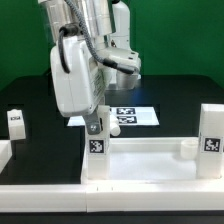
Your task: Assemble desk
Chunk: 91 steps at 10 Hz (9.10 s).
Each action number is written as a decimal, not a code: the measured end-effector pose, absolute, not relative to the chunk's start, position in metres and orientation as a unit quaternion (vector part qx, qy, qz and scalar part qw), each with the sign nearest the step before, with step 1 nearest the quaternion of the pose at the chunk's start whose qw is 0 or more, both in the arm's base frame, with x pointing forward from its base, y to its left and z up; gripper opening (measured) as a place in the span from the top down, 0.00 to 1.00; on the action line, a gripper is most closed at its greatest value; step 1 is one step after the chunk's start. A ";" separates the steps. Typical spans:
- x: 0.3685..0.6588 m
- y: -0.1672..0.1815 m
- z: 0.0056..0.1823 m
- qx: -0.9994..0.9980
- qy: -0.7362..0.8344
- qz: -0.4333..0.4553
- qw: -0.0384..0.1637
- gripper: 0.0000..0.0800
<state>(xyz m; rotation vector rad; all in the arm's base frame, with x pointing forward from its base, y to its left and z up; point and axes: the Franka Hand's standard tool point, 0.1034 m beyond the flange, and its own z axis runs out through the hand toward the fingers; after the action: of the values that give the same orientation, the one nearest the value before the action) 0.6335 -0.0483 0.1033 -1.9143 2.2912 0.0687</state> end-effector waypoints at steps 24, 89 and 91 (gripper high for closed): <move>0.531 0.034 0.037 -0.666 0.745 0.017 0.034 0.19; 0.639 -0.002 0.029 -0.719 -0.689 -0.031 -0.089 0.93; 0.649 0.004 0.029 -0.726 -0.681 -0.035 -0.089 0.93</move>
Offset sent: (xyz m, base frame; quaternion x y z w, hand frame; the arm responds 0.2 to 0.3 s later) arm 0.0000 0.0000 0.0000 0.0000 0.0000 0.0000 1.0000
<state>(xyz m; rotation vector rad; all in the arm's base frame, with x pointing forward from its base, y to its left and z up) 0.6489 0.0042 0.0286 2.1601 2.0251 0.1047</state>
